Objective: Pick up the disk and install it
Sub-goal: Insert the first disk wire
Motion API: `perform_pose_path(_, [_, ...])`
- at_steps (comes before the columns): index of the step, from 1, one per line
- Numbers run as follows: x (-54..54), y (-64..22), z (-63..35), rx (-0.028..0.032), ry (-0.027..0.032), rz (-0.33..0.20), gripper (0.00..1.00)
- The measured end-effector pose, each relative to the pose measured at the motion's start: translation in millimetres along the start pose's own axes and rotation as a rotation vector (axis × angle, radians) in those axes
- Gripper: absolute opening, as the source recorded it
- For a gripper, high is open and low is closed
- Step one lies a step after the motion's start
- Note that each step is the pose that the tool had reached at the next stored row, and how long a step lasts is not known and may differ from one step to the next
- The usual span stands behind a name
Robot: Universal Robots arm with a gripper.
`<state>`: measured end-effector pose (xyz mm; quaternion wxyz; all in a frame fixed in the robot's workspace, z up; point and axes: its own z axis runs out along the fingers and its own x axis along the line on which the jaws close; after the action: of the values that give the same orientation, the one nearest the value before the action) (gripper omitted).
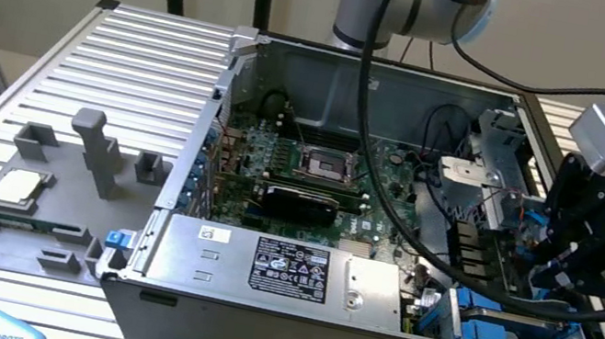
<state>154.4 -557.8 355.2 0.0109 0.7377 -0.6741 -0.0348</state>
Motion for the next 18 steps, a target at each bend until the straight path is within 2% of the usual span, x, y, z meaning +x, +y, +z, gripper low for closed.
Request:
perform_pose_path(7, [26.2,2.3,-0.3,-0.0003,0.0,0.0,0.31])
perform_pose_path(10, [31.3,0.6,-0.6,-0.0004,-0.0013,0.0,0.31])
perform_pose_path(13, [32.7,-3.9,-1.0,-0.0001,-0.0055,-0.003,0.31])
perform_pose_path(18, [33.4,-11.2,-1.4,0.0001,-0.0165,-0.029,0.31])
